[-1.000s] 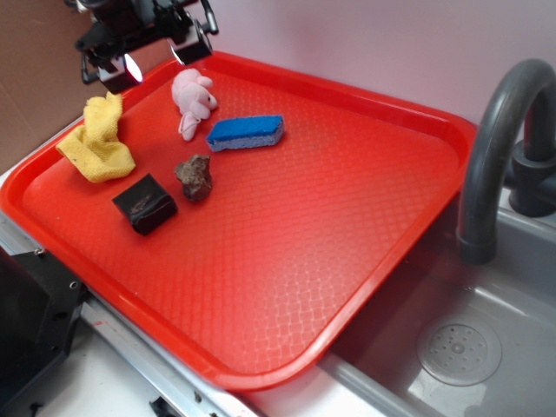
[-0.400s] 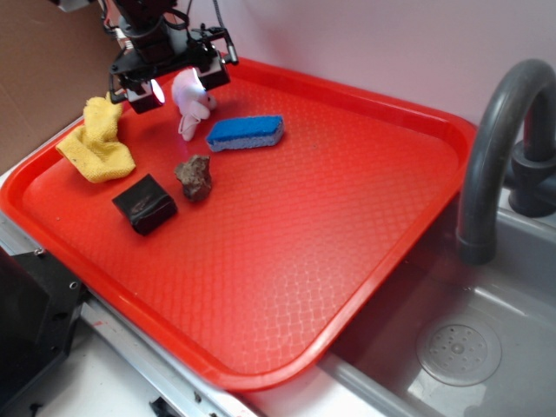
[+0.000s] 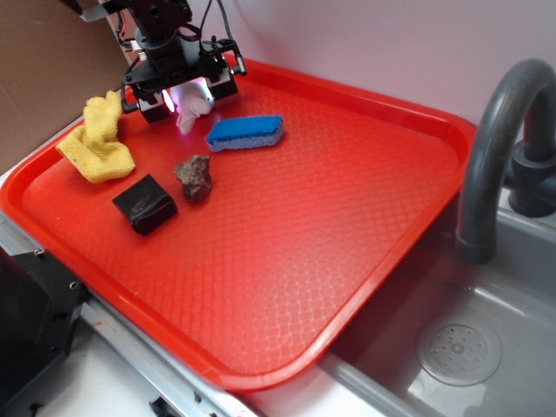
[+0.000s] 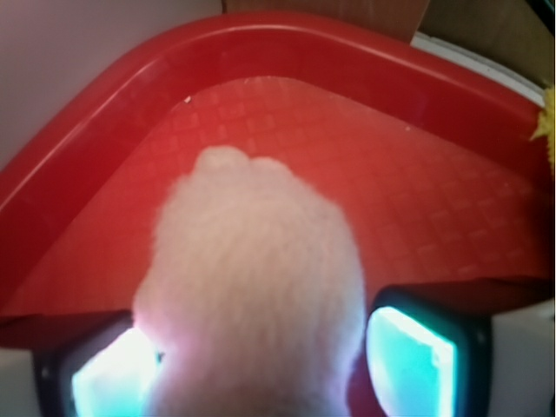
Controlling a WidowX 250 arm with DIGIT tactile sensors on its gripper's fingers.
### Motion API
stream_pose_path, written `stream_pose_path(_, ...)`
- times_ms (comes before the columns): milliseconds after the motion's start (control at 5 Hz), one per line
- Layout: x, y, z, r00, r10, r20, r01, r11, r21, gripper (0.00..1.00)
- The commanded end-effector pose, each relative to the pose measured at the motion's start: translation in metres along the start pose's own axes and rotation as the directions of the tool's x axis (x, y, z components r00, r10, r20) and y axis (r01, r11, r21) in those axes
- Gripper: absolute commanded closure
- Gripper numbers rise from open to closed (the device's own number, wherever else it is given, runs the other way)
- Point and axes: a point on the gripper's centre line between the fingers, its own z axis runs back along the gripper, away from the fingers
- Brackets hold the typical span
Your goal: Grab the rock.
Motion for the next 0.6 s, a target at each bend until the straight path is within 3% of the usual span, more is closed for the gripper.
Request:
stream_pose_path(0, 0.012, 0.006, 0.010, 1.000, 0.012, 0.015, -0.011, 0.999, -0.033, 1.00)
stream_pose_path(400, 0.018, -0.006, 0.056, 0.956, -0.182, -0.230, 0.163, 0.982, -0.097, 1.00)
